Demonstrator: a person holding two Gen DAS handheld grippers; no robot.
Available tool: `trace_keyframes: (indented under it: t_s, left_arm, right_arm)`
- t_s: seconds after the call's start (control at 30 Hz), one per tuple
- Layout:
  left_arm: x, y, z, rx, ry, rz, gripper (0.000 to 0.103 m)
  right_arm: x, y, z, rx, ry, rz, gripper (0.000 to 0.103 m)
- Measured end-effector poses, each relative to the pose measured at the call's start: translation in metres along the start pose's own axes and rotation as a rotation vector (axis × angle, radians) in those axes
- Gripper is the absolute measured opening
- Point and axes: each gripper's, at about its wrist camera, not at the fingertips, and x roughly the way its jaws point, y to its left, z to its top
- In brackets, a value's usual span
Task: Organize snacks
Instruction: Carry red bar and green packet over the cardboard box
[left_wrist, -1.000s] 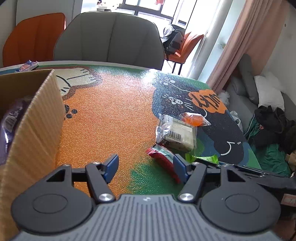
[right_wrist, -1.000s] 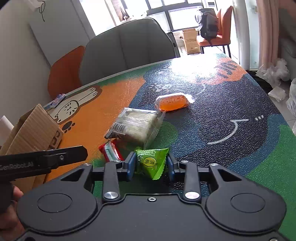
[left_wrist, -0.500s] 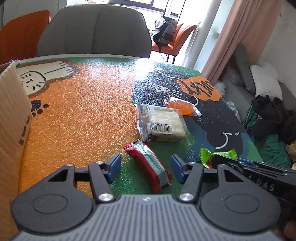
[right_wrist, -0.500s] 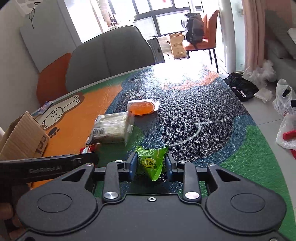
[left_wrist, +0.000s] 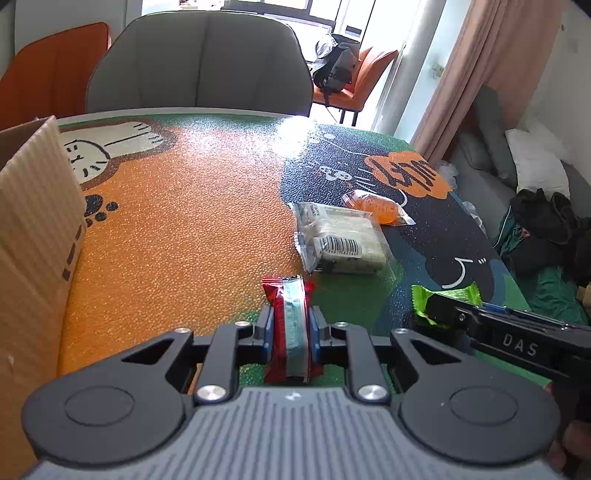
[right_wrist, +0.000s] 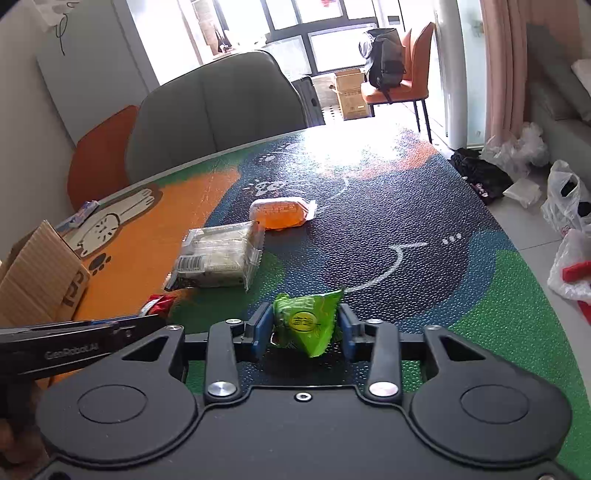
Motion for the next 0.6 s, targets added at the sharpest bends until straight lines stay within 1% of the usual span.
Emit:
trace_keyframes:
  t_s: [0.17, 0.37, 0.6]
  left_arm:
    - [-0.017, 0.002, 0.001, 0.006, -0.025, -0.008, 0.018]
    - [-0.047, 0.003, 0.006, 0.016, -0.069, -0.003, 0.018]
    - [-0.075, 0.013, 0.01, 0.003, -0.1, -0.001, 0.018]
  right_arm:
    - [-0.011, 0.007, 0.0, -0.006, -0.022, 0.01, 0.03]
    - [-0.028, 0.028, 0.002, -0.037, -0.048, 0.038, 0.03]
    - [-0.043, 0.049, 0.005, -0.054, -0.067, 0.069, 0.03]
